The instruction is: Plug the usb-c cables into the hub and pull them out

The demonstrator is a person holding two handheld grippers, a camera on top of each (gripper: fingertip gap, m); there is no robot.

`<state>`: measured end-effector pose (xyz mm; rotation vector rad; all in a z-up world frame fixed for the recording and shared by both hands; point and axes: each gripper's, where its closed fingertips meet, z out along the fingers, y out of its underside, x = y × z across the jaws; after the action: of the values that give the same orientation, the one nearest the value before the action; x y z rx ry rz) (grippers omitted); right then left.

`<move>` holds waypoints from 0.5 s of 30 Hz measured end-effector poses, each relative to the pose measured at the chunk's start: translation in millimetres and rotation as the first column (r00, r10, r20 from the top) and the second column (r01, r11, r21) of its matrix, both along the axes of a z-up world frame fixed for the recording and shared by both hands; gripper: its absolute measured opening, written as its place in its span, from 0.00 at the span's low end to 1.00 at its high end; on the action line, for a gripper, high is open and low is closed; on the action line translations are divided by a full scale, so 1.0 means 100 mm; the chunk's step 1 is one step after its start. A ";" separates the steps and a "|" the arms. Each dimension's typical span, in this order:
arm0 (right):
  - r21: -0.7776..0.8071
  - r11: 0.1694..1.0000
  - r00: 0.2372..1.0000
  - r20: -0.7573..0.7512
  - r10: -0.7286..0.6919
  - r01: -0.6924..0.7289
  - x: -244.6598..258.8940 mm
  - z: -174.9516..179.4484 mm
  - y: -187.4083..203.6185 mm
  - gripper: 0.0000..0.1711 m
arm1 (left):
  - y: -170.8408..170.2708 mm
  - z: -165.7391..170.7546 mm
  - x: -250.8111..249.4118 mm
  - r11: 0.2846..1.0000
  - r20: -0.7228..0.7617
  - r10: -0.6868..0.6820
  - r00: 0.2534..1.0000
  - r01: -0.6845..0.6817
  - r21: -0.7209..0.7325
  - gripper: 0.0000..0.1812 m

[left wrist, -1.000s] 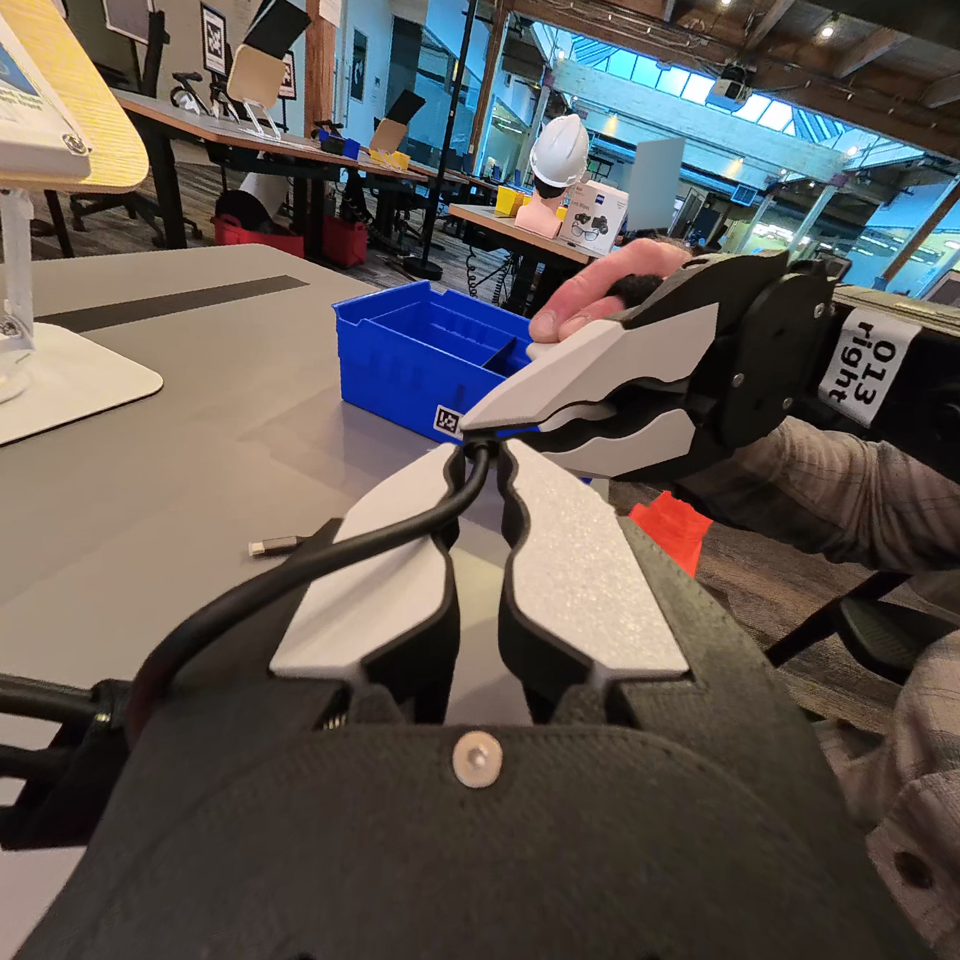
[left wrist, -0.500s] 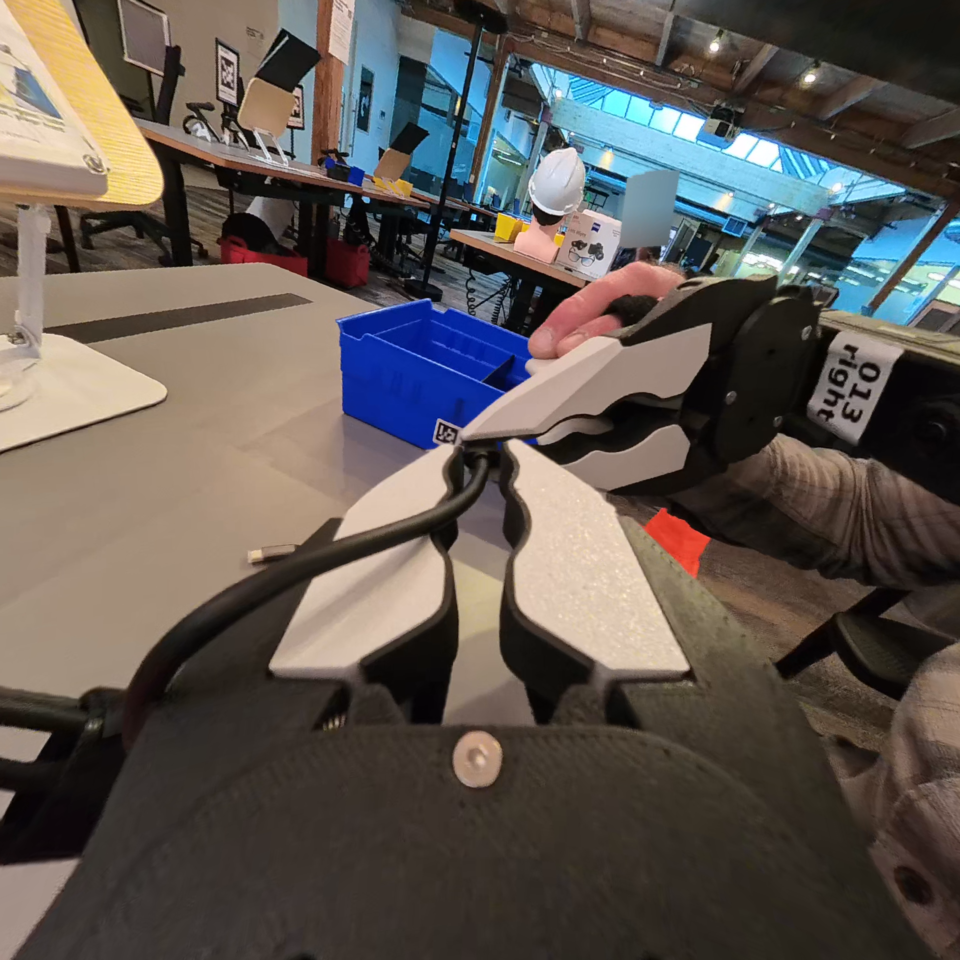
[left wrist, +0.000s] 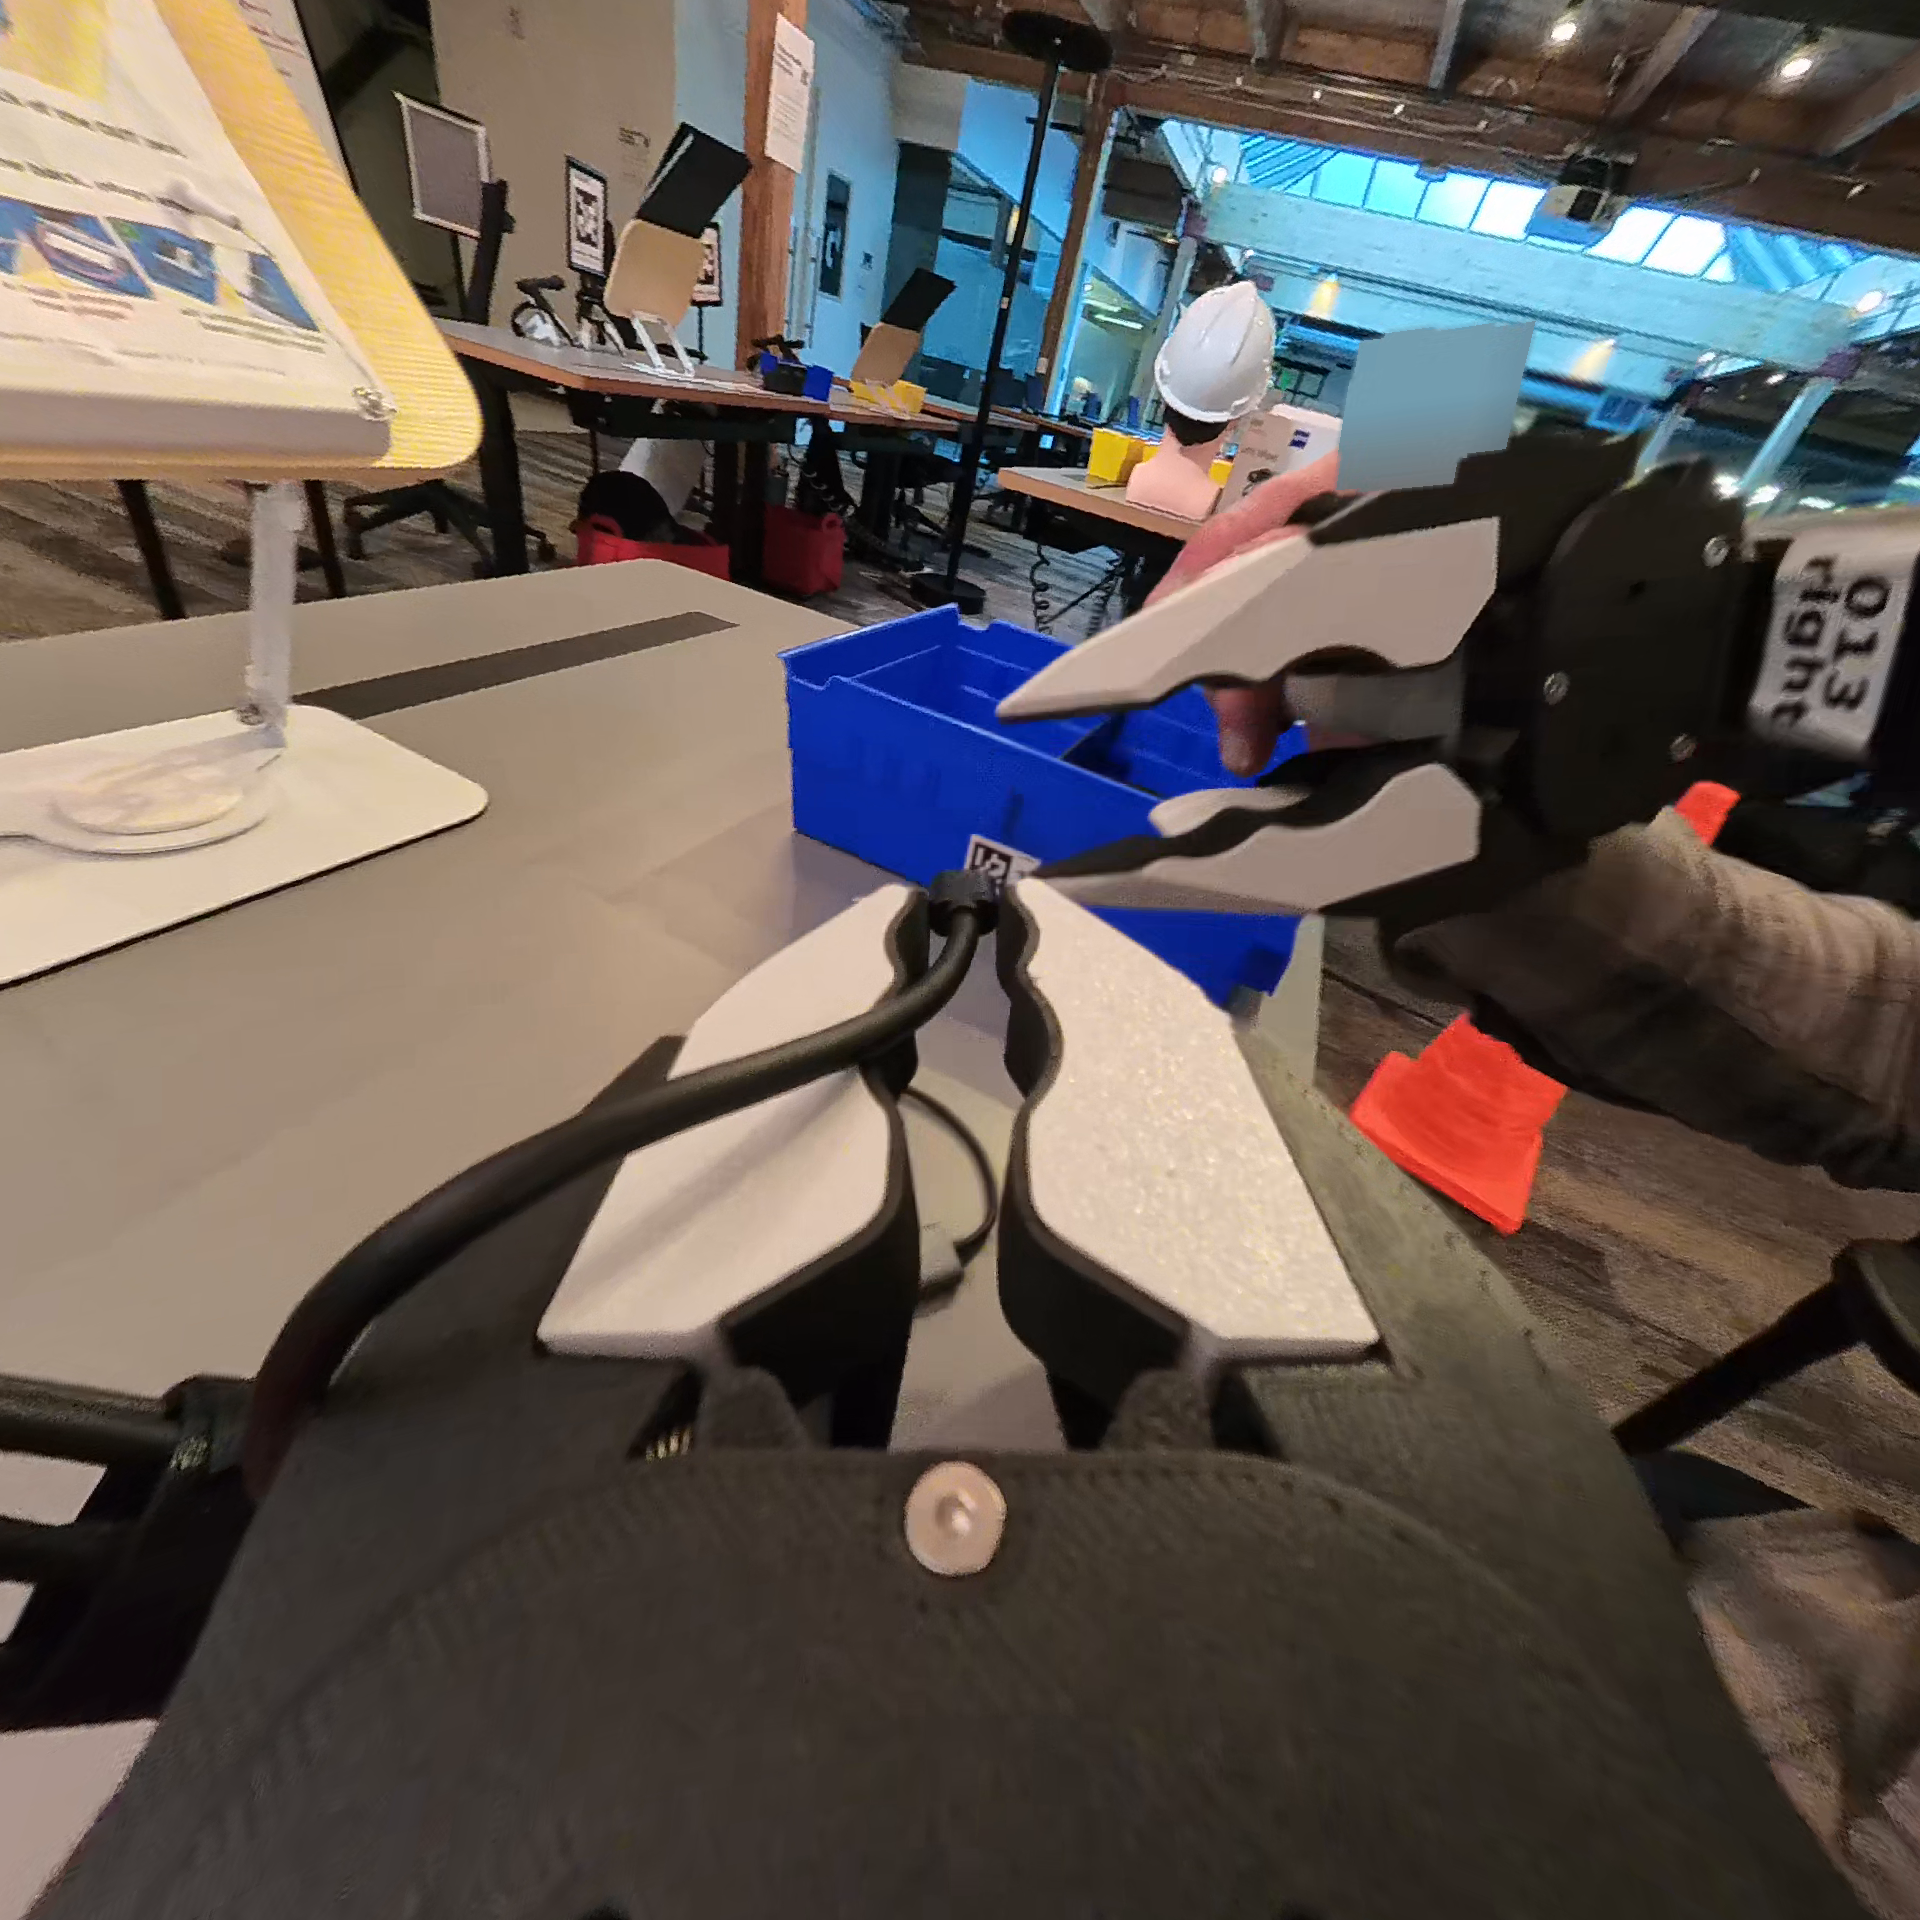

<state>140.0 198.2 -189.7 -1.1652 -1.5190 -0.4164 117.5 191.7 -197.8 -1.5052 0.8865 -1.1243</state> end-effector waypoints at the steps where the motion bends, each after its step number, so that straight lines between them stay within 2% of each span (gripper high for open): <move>1: -0.035 0.999 0.999 -0.033 -0.015 0.014 0.04 0.00 -0.01 0.17 | 0.02 -0.02 -0.03 1.000 -0.012 0.015 1.000 -0.015 0.011 0.07; 7: -0.365 0.929 0.970 -0.194 -0.146 0.067 0.10 -0.33 -0.05 0.20 | 0.07 -0.09 -0.19 0.995 -0.040 0.093 0.995 -0.091 0.047 0.07; 11: -0.597 0.797 0.945 -0.203 -0.256 0.087 0.07 -0.77 -0.04 0.26 | 0.10 -0.12 -0.27 0.987 -0.051 0.148 0.988 -0.143 0.078 0.07; 15: -0.733 0.676 0.927 -0.197 -0.319 0.077 -0.02 -1.18 -0.04 0.28 | 0.10 -0.15 -0.35 0.979 -0.062 0.186 0.981 -0.179 0.102 0.07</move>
<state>138.3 194.4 -307.8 -1.9278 -1.2881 0.2687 83.0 202.0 -212.6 -1.5215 0.8211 -0.8873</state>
